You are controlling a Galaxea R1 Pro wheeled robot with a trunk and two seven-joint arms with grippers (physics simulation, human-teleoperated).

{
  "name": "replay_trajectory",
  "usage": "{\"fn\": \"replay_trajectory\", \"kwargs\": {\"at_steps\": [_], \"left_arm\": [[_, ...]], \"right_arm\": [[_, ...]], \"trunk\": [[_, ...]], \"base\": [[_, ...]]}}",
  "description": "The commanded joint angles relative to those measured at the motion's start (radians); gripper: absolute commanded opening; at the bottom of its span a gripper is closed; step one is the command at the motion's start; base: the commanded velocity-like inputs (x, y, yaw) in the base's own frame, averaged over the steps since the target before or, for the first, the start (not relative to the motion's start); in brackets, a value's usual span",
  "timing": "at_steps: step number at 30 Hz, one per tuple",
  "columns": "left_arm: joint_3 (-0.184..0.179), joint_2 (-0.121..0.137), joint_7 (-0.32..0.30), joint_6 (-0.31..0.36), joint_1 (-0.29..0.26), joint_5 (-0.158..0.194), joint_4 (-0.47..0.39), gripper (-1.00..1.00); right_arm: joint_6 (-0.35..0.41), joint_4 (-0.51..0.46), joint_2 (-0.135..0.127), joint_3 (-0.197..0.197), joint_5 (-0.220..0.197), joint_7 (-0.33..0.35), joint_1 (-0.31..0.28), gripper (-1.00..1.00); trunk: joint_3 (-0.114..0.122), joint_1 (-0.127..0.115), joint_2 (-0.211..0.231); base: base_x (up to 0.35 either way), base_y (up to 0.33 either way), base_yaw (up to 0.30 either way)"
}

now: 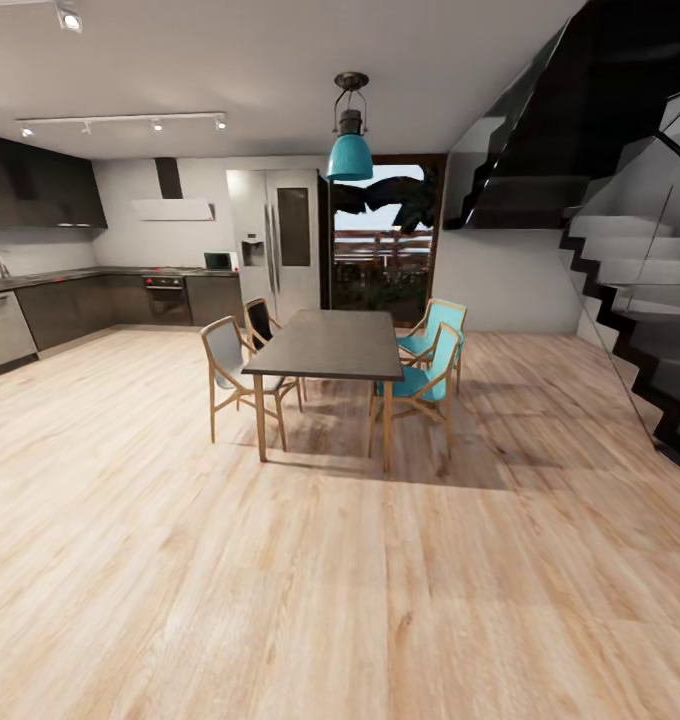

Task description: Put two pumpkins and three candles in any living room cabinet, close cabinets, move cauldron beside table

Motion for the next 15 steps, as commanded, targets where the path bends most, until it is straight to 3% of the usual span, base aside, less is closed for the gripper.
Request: {"fn": "replay_trajectory", "kwargs": {"at_steps": [1,8,10,12,13,15], "left_arm": [[0.000,0.002,-0.001,0.000,0.000,0.000,-0.001,1.00],[-0.002,0.006,-0.001,-0.007,0.000,0.000,-0.027,1.00],[0.000,0.021,-0.001,-0.019,0.000,0.000,-0.051,1.00],[0.006,0.053,0.000,-0.025,0.000,0.003,-0.069,1.00],[0.008,0.075,0.001,-0.025,0.000,0.007,-0.101,1.00],[0.010,0.093,0.002,-0.024,0.000,0.009,-0.148,1.00]], "right_arm": [[-0.001,0.000,0.000,0.000,0.001,0.001,0.000,1.00],[0.007,-0.005,-0.004,-0.002,0.002,-0.002,-0.003,1.00],[0.010,-0.034,-0.006,-0.003,0.003,-0.005,-0.015,1.00],[0.022,-0.082,-0.009,-0.003,-0.001,-0.016,-0.032,1.00],[0.045,-0.120,-0.010,-0.003,-0.012,-0.031,-0.050,1.00],[0.077,-0.152,-0.011,-0.003,-0.032,-0.054,-0.074,1.00]], "trunk": [[0.000,0.000,0.000],[0.000,0.000,0.000],[0.000,0.000,0.000],[0.000,0.000,0.000],[0.000,0.000,0.000],[0.000,0.000,0.000]], "base": [[0.068,0.124,0.000],[0.024,0.043,0.000],[0.003,0.005,0.000],[0.001,0.002,0.000],[0.000,0.000,0.000],[0.000,0.000,0.000]]}}
